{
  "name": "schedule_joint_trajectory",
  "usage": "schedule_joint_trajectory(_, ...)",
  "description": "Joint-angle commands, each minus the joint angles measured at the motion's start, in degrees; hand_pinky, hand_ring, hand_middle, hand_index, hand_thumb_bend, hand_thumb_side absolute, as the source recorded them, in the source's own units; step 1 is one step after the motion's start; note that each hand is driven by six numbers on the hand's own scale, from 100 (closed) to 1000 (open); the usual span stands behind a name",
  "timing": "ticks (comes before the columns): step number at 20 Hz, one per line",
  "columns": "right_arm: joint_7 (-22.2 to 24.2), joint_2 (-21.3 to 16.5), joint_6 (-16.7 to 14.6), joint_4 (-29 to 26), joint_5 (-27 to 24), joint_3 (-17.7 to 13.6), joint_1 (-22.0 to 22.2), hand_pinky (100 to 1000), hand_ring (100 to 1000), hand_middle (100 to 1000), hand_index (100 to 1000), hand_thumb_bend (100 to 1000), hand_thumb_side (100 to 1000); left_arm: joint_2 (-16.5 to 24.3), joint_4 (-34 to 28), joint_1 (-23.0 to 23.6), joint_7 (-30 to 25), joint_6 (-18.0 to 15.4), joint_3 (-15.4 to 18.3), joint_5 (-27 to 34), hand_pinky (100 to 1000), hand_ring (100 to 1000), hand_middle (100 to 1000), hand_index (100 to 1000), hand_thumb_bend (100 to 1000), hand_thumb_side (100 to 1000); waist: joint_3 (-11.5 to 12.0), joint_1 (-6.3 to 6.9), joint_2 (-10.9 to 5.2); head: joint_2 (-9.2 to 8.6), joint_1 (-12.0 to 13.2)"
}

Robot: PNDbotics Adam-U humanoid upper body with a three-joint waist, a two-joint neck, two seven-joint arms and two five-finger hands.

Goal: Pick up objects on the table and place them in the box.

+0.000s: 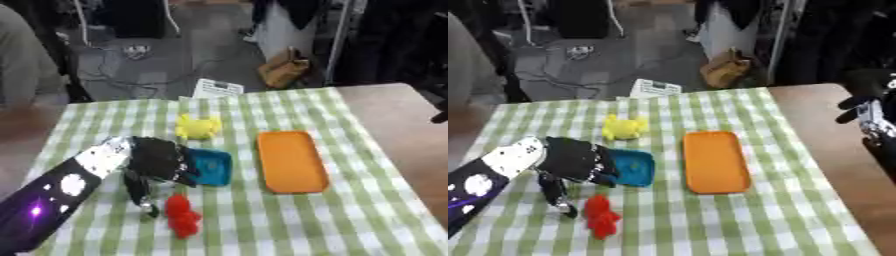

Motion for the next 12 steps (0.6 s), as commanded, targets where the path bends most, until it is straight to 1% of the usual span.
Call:
schedule_joint_trajectory(1, 0.04, -1.08, -0.07, -1.37, -0.45, -0.37, -0.77, 515, 587, 734, 748, 100, 685, 0.14, 0.76, -1.19, 1.44, -0.76, 0.08, -0.96, 766, 749, 782, 847, 655, 541, -0.12, 0.3, -1.18, -0.75, 0.1)
schedule_joint_trajectory(2, 0.03, -1.07, -0.07, -1.37, -0.47, -0.37, -0.78, 515, 587, 734, 748, 100, 685, 0.0, 1.19, -1.15, 1.45, -0.76, -0.05, -1.19, 766, 749, 782, 847, 655, 541, -0.15, 0.3, -1.17, -0.74, 0.09)
schedule_joint_trajectory(5, 0.05, -1.04, -0.08, -1.37, -0.5, -0.36, -0.8, 515, 587, 734, 748, 100, 685, -0.33, 2.27, -1.14, 1.56, -0.76, -0.54, -1.61, 759, 739, 758, 830, 616, 504, -0.25, 0.34, -1.15, -0.73, 0.1)
schedule_joint_trajectory(10, 0.1, -1.06, -0.08, -1.37, -0.53, -0.34, -0.82, 515, 587, 734, 748, 100, 685, -0.41, 3.22, -0.96, 1.47, -0.76, -1.23, -1.17, 754, 733, 747, 825, 595, 509, -0.24, 0.37, -1.16, -0.66, 0.05)
schedule_joint_trajectory(11, 0.11, -1.06, -0.09, -1.37, -0.53, -0.34, -0.82, 515, 587, 734, 749, 100, 685, -0.43, 3.29, -0.91, 1.37, -0.76, -1.32, -0.97, 749, 728, 739, 820, 575, 498, -0.23, 0.37, -1.17, -0.66, 0.06)
schedule_joint_trajectory(12, 0.12, -1.05, -0.08, -1.37, -0.55, -0.33, -0.83, 515, 587, 734, 749, 100, 685, -0.5, 3.35, -0.81, 1.27, -0.76, -1.4, -0.67, 749, 728, 739, 820, 575, 498, -0.21, 0.37, -1.17, -0.68, 0.06)
